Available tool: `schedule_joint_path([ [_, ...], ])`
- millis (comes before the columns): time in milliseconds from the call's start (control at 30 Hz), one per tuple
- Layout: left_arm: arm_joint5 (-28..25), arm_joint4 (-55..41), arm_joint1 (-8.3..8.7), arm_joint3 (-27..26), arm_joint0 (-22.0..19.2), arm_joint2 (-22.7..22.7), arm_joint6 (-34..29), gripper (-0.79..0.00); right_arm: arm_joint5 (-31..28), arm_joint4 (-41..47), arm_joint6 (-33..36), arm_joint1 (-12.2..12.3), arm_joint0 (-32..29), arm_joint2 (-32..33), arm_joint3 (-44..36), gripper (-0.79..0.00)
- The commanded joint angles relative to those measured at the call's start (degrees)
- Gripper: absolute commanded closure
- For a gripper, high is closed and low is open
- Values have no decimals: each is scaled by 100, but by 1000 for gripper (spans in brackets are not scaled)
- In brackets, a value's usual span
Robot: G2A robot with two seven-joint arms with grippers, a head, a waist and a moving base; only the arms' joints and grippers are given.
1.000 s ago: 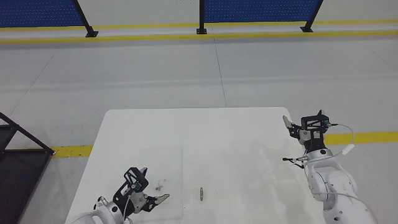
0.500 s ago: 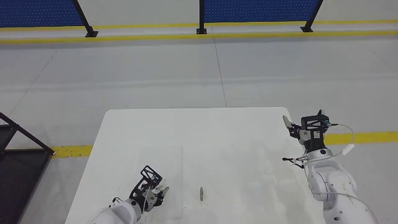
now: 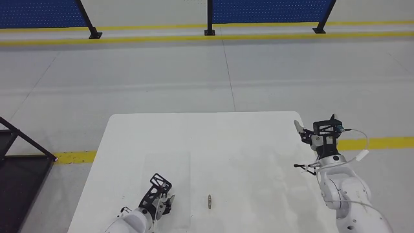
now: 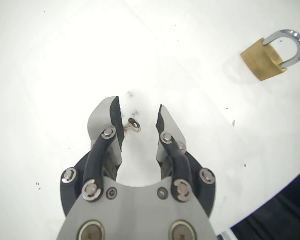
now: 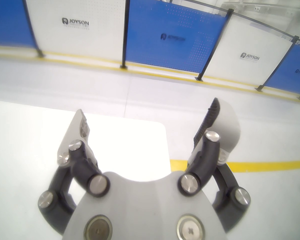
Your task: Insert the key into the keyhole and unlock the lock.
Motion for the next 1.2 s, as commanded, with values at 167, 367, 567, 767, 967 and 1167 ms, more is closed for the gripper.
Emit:
schedule_joint_path([
  [167,36,-24,9,94,-35,-12,25,-243,0,0,0,0,0,0,0,-785],
  [367,75,-14,13,168,-52,11,63,-160,0,0,0,0,0,0,0,-785],
  [567,102,-27,25,130,-16,-25,128,-65,0,0,0,0,0,0,0,-785],
  [767,102,-22,39,102,19,-73,151,-86,0,0,0,0,0,0,0,-785],
  [967,92,-1,52,68,58,-92,196,-135,0,0,0,0,0,0,0,-785],
  [1167,110,20,61,40,97,-99,236,-139,0,0,0,0,0,0,0,-785],
])
